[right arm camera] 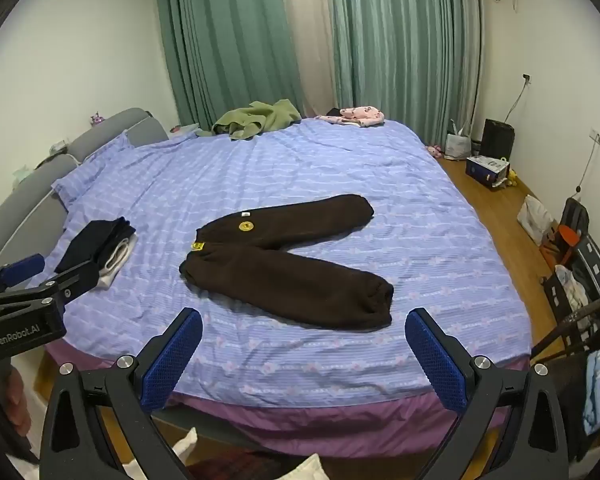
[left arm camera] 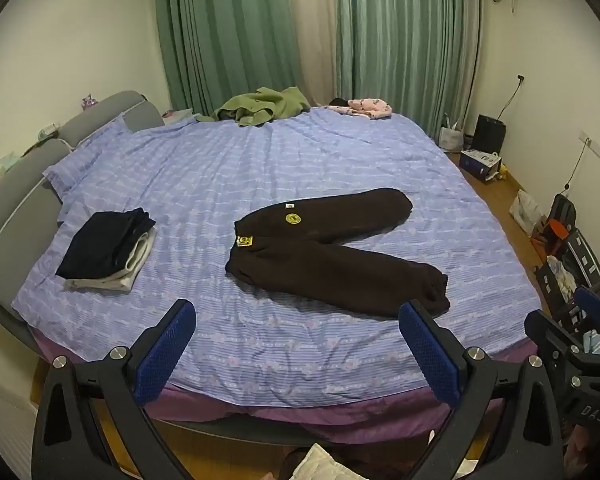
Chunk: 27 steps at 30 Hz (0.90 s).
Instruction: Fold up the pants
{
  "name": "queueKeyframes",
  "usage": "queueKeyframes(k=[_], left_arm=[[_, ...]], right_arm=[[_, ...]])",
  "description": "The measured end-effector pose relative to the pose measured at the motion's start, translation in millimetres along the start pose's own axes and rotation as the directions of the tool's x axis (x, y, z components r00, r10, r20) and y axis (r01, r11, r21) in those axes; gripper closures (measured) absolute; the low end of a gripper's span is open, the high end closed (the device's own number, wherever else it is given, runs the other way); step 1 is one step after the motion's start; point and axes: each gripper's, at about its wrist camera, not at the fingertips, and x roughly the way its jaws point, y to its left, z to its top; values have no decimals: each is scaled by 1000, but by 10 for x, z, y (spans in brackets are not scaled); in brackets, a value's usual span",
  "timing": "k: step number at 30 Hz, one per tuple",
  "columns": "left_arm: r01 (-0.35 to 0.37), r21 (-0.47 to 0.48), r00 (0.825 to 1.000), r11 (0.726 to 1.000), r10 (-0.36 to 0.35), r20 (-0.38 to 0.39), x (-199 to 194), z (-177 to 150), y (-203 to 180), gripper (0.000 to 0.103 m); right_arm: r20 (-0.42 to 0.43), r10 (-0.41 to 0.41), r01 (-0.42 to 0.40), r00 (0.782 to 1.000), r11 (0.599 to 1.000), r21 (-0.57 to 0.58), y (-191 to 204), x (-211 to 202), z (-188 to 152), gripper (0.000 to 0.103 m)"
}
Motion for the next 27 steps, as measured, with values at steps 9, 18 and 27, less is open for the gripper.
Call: queueKeyframes(k=[9, 18, 27], left_arm=[[-3, 4, 1000, 1000, 3, 7, 28, 13, -97, 0], [-9, -9, 1000, 1000, 10, 28, -90, -9, -77, 0], [-14, -20, 1000, 1000, 15, 25, -75, 9, -59, 0]], right_arm=[[-3, -1, 1, 1000, 1000, 2, -12, 1, -4, 0], [1, 4, -4, 1000, 1000, 5, 10, 11, -14, 0], [7, 10, -10, 1000, 1000, 1, -63, -11, 27, 0]])
